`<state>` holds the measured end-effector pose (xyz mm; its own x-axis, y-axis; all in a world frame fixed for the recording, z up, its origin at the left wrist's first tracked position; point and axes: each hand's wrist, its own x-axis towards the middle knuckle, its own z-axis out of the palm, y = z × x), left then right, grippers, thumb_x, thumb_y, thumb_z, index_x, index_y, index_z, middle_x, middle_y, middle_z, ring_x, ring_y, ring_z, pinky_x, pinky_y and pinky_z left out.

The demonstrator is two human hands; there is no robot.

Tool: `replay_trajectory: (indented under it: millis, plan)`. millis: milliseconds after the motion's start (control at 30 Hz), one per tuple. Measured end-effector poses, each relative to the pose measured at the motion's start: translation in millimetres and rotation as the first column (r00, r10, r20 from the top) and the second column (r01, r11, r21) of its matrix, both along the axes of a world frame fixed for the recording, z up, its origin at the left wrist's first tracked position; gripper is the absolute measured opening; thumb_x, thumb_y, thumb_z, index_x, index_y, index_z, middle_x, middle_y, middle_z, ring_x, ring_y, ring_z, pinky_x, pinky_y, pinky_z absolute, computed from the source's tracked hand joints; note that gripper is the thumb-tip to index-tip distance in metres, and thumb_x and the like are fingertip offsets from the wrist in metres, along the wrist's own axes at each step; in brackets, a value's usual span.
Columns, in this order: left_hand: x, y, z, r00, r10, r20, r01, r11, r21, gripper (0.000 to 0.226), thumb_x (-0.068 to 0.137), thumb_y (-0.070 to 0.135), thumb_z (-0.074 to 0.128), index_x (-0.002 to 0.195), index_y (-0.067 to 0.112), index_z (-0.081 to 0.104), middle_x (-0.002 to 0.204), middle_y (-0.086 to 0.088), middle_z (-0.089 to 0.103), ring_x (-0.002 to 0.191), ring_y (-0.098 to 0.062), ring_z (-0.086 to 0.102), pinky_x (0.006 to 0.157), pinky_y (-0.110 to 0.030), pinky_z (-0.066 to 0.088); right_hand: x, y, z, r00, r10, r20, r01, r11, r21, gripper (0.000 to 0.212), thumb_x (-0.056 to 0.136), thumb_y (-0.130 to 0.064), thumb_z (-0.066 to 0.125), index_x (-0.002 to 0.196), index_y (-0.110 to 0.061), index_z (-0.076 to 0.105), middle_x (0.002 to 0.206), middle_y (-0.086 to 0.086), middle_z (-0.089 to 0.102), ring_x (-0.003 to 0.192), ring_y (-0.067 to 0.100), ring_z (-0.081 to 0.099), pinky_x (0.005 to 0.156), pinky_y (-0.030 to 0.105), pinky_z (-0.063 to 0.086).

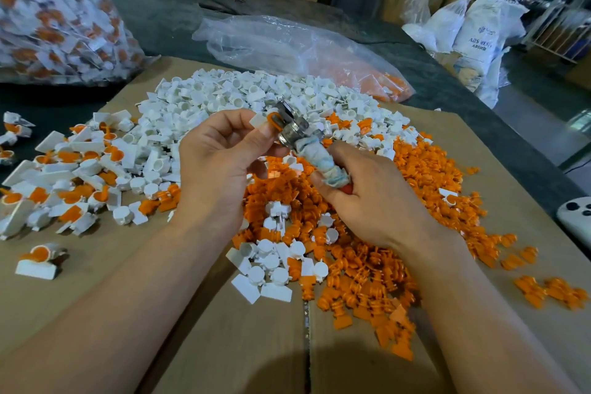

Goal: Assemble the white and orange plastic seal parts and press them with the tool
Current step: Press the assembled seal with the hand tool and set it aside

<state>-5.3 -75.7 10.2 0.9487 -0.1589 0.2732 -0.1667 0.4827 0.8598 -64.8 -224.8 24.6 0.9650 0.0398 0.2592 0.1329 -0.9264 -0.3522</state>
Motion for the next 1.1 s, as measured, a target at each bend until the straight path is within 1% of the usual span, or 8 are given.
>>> replay_trajectory:
  millis: [133,267,367,433,533,667,967,1100]
  plan:
    - [1.3,0.0,-0.8,1.0,-0.012,-0.005,0.012,1.0,-0.013,0.01,0.064,0.015,0.063,0.072,0.011,0.057,0.057,0.005,0.066,0.053,-0.009,0.064,0.043,-0.017,0.045,0.3,0.8,-0.6,1.0,0.013,-0.022,-0.012,0.999,0.04,0.013,0.089,-0.033,0.052,0.094,-0.022,0.047,0.069,-0.011,0.045,0.062,0.005,0.043,0.056,0.023,0.035]
    - [1.6,0.7,-1.1,1.0,-0.002,-0.002,0.002,1.0,-0.025,0.009,0.065,0.013,0.063,0.072,0.01,0.058,0.056,0.004,0.065,0.051,-0.009,0.063,0.048,-0.017,0.049,0.2,2.4,-1.9,0.999,0.027,-0.028,-0.025,0.997,0.069,0.011,0.089,-0.029,0.054,0.089,-0.022,0.046,0.062,-0.01,0.044,0.054,0.006,0.041,0.059,0.026,0.035]
    - [2.2,1.1,-2.4,1.0,0.005,-0.008,-0.005,1.0,-0.022,0.006,0.074,0.004,0.062,0.073,0.009,0.058,0.056,0.003,0.065,0.051,-0.01,0.063,0.049,-0.018,0.05,0.3,3.0,-2.4,0.999,0.022,-0.031,-0.02,0.997,0.069,0.01,0.089,-0.027,0.055,0.089,-0.021,0.047,0.06,-0.01,0.044,0.052,0.006,0.042,0.057,0.027,0.035]
    - [2.7,0.9,-3.5,1.0,0.013,-0.011,-0.013,1.0,-0.014,0.013,0.079,-0.003,0.059,0.072,0.009,0.058,0.056,0.003,0.065,0.051,-0.011,0.063,0.05,-0.019,0.05,0.6,3.3,-3.0,0.999,0.018,-0.033,-0.015,0.997,0.07,0.009,0.089,-0.026,0.056,0.09,-0.021,0.048,0.06,-0.01,0.045,0.052,0.007,0.043,0.057,0.027,0.036]
    - [2.9,0.7,-4.4,1.0,0.022,-0.015,-0.022,1.0,-0.007,0.018,0.082,-0.007,0.056,0.072,0.009,0.057,0.056,0.002,0.066,0.05,-0.011,0.063,0.05,-0.019,0.051,1.4,3.9,-4.0,0.999,0.01,-0.039,-0.008,0.998,0.067,0.01,0.089,-0.025,0.057,0.091,-0.019,0.049,0.059,-0.01,0.044,0.051,0.007,0.042,0.057,0.027,0.036]
    - [3.9,1.5,-4.1,1.0,0.022,-0.021,-0.022,1.0,-0.018,0.019,0.082,-0.007,0.056,0.071,0.009,0.057,0.056,0.002,0.066,0.05,-0.011,0.063,0.049,-0.019,0.05,1.9,4.6,-4.9,0.999,0.008,-0.037,-0.006,0.999,0.049,0.01,0.088,-0.025,0.057,0.088,-0.022,0.047,0.058,-0.01,0.042,0.049,0.007,0.04,0.046,0.026,0.032]
    - [3.0,0.9,-3.1,0.999,0.027,-0.042,-0.028,0.999,-0.028,0.02,0.082,-0.009,0.056,0.07,0.007,0.057,0.056,0.002,0.065,0.049,-0.012,0.061,0.048,-0.019,0.05,1.8,6.3,-5.7,1.0,0.0,-0.017,0.001,1.0,0.022,0.017,0.088,-0.023,0.058,0.082,-0.024,0.042,0.057,-0.009,0.042,0.049,0.009,0.04,0.045,0.029,0.031]
    - [2.8,1.8,-2.6,0.999,0.03,-0.038,-0.031,0.999,-0.022,0.019,0.082,-0.008,0.057,0.07,0.008,0.058,0.058,0.002,0.066,0.051,-0.013,0.062,0.048,-0.019,0.05,1.7,7.4,-6.0,1.0,-0.004,-0.009,0.004,0.999,0.032,0.011,0.087,-0.023,0.058,0.087,-0.02,0.048,0.06,-0.005,0.048,0.051,0.011,0.044,0.047,0.034,0.036]
